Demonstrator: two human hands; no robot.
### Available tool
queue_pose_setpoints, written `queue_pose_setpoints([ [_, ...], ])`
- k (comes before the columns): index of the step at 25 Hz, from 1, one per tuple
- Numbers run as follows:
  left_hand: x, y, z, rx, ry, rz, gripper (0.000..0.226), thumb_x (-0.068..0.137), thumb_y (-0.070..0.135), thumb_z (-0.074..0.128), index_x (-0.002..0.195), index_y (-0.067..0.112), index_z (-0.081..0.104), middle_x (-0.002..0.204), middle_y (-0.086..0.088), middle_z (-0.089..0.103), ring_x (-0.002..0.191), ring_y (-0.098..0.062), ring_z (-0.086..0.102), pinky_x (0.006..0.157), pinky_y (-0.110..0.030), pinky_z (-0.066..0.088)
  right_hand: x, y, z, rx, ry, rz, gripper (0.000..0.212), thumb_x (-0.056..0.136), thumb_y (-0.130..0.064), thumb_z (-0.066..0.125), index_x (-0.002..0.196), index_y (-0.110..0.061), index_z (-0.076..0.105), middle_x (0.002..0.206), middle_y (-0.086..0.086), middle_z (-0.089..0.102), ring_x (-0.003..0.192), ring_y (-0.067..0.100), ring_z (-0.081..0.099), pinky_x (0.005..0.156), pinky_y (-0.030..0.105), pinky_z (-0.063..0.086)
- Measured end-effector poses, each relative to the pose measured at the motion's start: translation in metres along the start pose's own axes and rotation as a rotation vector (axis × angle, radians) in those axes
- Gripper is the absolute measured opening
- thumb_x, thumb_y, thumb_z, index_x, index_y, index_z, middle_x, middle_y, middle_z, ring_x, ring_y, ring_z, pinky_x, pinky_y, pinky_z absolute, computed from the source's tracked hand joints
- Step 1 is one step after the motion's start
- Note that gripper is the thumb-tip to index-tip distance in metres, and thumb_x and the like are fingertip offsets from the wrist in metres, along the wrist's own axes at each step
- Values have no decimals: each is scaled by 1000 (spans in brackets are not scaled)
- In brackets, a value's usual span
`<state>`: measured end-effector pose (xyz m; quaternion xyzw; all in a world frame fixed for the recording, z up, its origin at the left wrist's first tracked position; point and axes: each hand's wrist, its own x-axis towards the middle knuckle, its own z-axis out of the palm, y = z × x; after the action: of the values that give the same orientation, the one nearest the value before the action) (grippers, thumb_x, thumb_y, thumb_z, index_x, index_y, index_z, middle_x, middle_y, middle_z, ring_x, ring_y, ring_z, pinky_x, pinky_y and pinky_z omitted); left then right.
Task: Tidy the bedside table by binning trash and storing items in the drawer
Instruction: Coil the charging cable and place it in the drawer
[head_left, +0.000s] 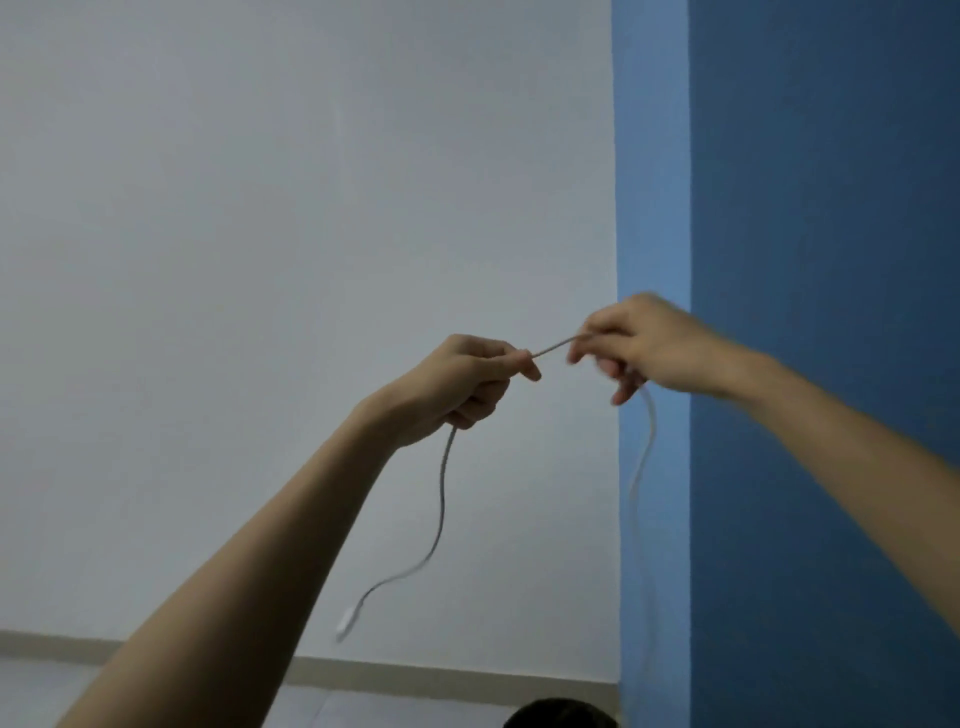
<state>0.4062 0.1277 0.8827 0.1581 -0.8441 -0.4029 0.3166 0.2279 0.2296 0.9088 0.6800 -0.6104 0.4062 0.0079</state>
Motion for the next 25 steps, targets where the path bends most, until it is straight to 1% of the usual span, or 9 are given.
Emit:
queue_pose_setpoints([
  [2,-7,-5,-4,-2,-28,-67,26,98,23,44,81,13,60,52,7,21,39,-5,17,35,-12,12,-4,5,-16,-40,1,59,13,91,-19,54,90,-15,66,64,4,61,65,25,61,70,36,59],
  [4,-8,-2,3,-38,-48,-44,27,99,22,41,80,13,58,51,6,21,38,-4,17,35,-12,11,-10,3,-9,-38,-192,71,17,88,-24,57,103,-17,63,78,2,70,73,19,67,74,32,57],
  [6,-6,8,12,-62,-65,7,27,100,23,40,80,12,54,49,8,22,36,-3,17,34,-12,11,-15,-1,9,94,-310,18,19,91,-23,53,104,-14,63,66,-5,65,55,12,60,57,23,52],
  [8,-8,17,15,-76,-77,18,27,99,26,42,81,11,55,46,10,23,35,-3,18,33,-12,12,-17,2,7,206,-213,-19,23,94,-24,48,98,-11,66,52,-9,47,41,6,40,41,16,36],
  [10,-14,20,12,-118,-96,-8,29,98,29,41,80,14,58,43,11,24,35,-2,18,32,-12,12,-20,6,-12,265,-66,-21,27,92,-30,47,91,-14,68,49,-10,41,40,5,34,39,15,27],
  [15,-14,28,21,-146,-114,10,31,100,28,38,78,17,56,43,11,24,34,-1,18,32,-12,11,-28,-9,-21,84,-100,-60,22,84,-34,57,86,-17,71,47,-9,50,43,3,42,39,15,33],
  [19,-15,32,26,-281,-178,33,32,101,30,32,84,16,56,40,11,28,33,-2,22,33,-14,12,-28,-16,-41,5,101,-83,19,88,-23,57,73,-17,69,52,-8,53,45,1,44,47,19,34],
  [23,-12,35,31,-306,-224,63,34,102,29,29,85,16,56,40,10,31,31,-2,23,34,-14,12,-30,-24,-36,-78,-42,-123,19,89,-24,56,77,-17,69,46,-13,49,42,-1,41,42,14,33],
  [25,-13,38,33,-394,-282,64,36,102,28,28,82,17,57,39,11,32,30,0,23,32,-14,12,-27,-25,-39,-57,98,-145,24,91,-23,53,71,-16,65,42,-14,48,40,0,38,42,15,29],
])
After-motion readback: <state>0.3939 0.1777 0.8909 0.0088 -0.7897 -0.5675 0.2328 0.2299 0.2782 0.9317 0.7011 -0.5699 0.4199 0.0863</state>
